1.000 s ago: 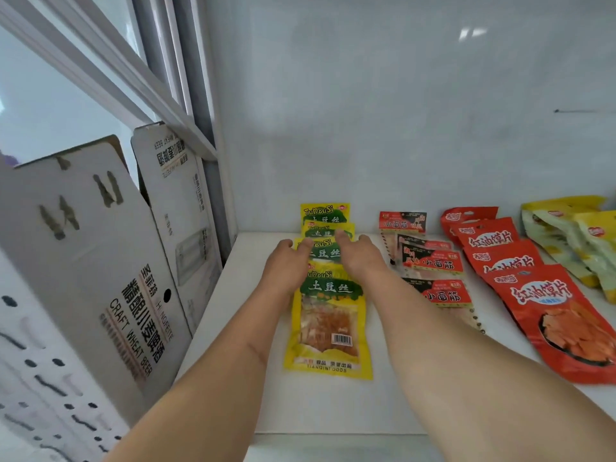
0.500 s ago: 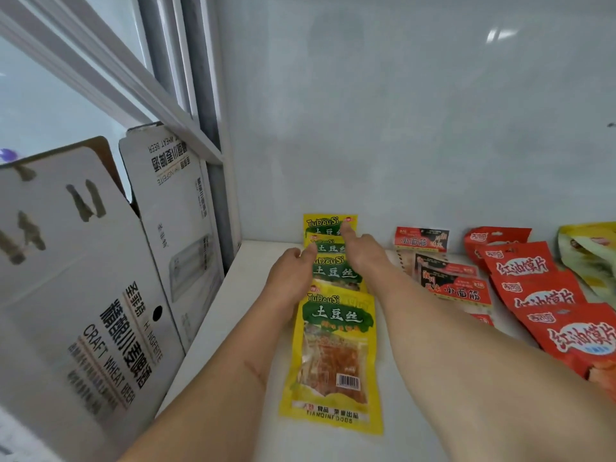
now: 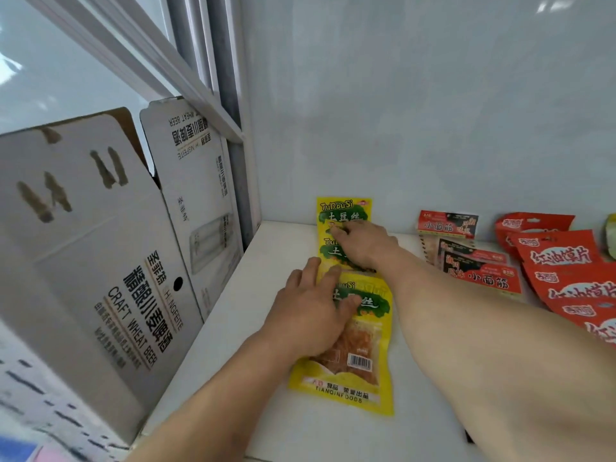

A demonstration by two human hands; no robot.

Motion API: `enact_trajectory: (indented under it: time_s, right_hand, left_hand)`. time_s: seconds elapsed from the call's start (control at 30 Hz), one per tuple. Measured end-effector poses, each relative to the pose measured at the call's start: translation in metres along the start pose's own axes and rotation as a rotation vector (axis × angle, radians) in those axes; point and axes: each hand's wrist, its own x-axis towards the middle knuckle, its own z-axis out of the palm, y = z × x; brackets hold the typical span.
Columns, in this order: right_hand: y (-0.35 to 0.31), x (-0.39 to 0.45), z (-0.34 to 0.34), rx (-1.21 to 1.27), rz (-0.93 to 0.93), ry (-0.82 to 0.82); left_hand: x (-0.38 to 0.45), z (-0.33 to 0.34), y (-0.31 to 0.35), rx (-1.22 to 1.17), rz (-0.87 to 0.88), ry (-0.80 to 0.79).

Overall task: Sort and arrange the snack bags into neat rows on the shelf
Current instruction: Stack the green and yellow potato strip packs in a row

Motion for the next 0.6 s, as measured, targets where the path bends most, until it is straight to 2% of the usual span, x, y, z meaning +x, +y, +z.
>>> enact_trajectory:
  time_s: [0.23, 0.43, 0.6]
  right_hand:
    - [-0.0014, 0.0025, 0.0034, 0.026, 0.128, -0.058]
    - [-0.0015, 0.0052, 0.0051, 0.022, 0.167, -0.084]
    - [0.0, 0.0083, -0.0015, 0.215, 0.232, 0.154]
  left_hand:
    - [0.0042, 0.0065, -0.003, 0.089, -0.001, 0.033]
    - [0.0059, 0.0085, -0.0013, 0.104, -0.014, 0.027]
    - [0.0056, -0.0002, -0.0003, -0.021, -0.034, 0.011]
